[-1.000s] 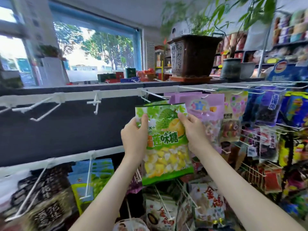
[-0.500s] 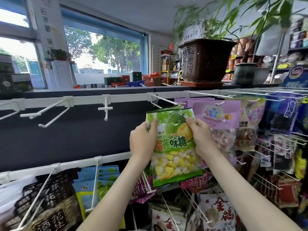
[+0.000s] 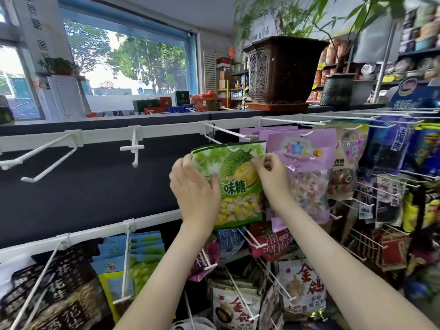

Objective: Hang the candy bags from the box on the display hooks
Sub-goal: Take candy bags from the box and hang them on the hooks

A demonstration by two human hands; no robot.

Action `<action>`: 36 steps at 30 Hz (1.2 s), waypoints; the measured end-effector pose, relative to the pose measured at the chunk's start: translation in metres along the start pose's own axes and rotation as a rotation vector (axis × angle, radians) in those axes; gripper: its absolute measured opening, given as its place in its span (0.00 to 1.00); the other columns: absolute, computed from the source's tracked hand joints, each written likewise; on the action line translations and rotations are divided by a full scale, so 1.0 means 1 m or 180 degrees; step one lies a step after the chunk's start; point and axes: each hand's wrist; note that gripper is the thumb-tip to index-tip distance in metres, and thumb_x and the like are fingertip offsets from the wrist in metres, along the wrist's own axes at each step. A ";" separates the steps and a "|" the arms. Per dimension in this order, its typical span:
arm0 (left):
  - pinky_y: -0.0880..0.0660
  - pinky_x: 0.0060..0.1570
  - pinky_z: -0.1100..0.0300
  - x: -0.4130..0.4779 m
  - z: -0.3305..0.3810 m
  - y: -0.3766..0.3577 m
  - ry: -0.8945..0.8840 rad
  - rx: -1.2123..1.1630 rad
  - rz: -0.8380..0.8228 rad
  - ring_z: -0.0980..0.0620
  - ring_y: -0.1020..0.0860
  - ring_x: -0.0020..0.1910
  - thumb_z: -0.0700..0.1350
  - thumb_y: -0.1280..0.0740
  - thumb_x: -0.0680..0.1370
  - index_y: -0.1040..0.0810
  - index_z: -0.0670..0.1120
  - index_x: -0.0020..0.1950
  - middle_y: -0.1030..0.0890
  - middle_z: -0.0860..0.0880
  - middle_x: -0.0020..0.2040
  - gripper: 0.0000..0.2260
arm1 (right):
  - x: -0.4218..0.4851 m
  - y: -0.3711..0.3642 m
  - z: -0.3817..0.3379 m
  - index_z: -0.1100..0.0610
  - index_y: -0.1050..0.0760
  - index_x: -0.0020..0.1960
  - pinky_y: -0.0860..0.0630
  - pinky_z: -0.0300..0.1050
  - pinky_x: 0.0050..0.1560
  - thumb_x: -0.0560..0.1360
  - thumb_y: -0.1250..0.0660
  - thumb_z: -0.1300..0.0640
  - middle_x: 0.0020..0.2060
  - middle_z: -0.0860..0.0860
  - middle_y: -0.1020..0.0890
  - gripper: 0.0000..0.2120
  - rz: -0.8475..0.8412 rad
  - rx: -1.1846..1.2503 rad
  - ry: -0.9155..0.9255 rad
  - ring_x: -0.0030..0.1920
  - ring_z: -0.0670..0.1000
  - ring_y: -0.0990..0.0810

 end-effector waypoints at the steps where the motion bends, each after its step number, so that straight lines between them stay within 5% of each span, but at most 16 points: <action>1: 0.33 0.54 0.49 -0.009 0.003 -0.003 -0.0215 0.0077 0.0233 0.40 0.32 0.56 0.44 0.32 0.73 0.37 0.38 0.64 0.32 0.39 0.61 0.24 | -0.005 0.003 0.003 0.57 0.28 0.52 0.26 0.36 0.44 0.76 0.34 0.51 0.43 0.48 0.22 0.10 -0.0007 -0.0088 0.0031 0.45 0.47 0.23; 6: 0.35 0.59 0.50 -0.079 0.046 -0.012 -0.1138 -0.0584 0.0062 0.41 0.32 0.59 0.39 0.35 0.75 0.38 0.41 0.64 0.35 0.40 0.63 0.20 | -0.043 0.037 0.020 0.56 0.31 0.60 0.28 0.28 0.47 0.75 0.32 0.58 0.50 0.47 0.24 0.16 -0.0032 -0.0327 0.0116 0.50 0.42 0.25; 11: 0.31 0.64 0.51 -0.165 0.094 -0.039 -0.1370 -0.1357 -0.1437 0.42 0.29 0.63 0.37 0.40 0.76 0.30 0.36 0.67 0.26 0.37 0.63 0.19 | -0.109 0.104 0.064 0.55 0.26 0.50 0.28 0.30 0.41 0.77 0.37 0.61 0.42 0.46 0.21 0.04 -0.0002 -0.0389 -0.0577 0.43 0.41 0.22; 21: 0.29 0.62 0.48 -0.417 0.164 -0.106 -0.1626 -0.1583 -0.4049 0.39 0.27 0.62 0.43 0.43 0.75 0.28 0.35 0.65 0.25 0.38 0.62 0.21 | -0.296 0.286 0.247 0.55 0.26 0.47 0.29 0.34 0.44 0.75 0.35 0.67 0.36 0.43 0.23 0.07 0.0801 -0.0906 -0.2504 0.38 0.41 0.24; 27: 0.24 0.50 0.51 -0.594 0.146 -0.139 -0.1693 -0.1393 -0.4982 0.37 0.21 0.51 0.46 0.45 0.72 0.25 0.36 0.60 0.21 0.37 0.54 0.22 | -0.456 0.332 0.378 0.64 0.24 0.50 0.34 0.27 0.38 0.75 0.37 0.69 0.33 0.46 0.26 0.06 0.1230 -0.1110 -0.3660 0.31 0.40 0.29; 30: 0.24 0.53 0.48 -0.681 0.113 -0.152 -0.1551 -0.1292 -0.5379 0.37 0.23 0.54 0.48 0.47 0.73 0.25 0.37 0.61 0.23 0.37 0.57 0.24 | -0.530 0.331 0.452 0.62 0.25 0.49 0.33 0.32 0.40 0.74 0.39 0.69 0.34 0.46 0.26 0.07 0.1226 -0.1246 -0.4138 0.34 0.44 0.29; 33: 0.26 0.57 0.46 -0.755 0.074 -0.162 -0.1373 -0.1024 -0.5719 0.37 0.25 0.58 0.46 0.45 0.75 0.27 0.38 0.65 0.24 0.38 0.61 0.22 | -0.592 0.319 0.524 0.63 0.25 0.51 0.30 0.47 0.47 0.74 0.36 0.66 0.34 0.47 0.26 0.07 0.1084 -0.1209 -0.4527 0.39 0.50 0.26; 36: 0.29 0.62 0.47 -0.811 0.040 -0.178 -0.1160 -0.0835 -0.5832 0.41 0.27 0.62 0.43 0.41 0.78 0.29 0.40 0.67 0.27 0.41 0.64 0.18 | -0.628 0.300 0.591 0.62 0.26 0.57 0.32 0.44 0.47 0.76 0.36 0.61 0.43 0.54 0.20 0.10 0.1024 -0.1005 -0.4770 0.48 0.55 0.23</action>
Point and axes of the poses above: each hand's wrist, its own x-axis towards the middle knuckle, its own y-axis out of the back of the hand, z = x × y
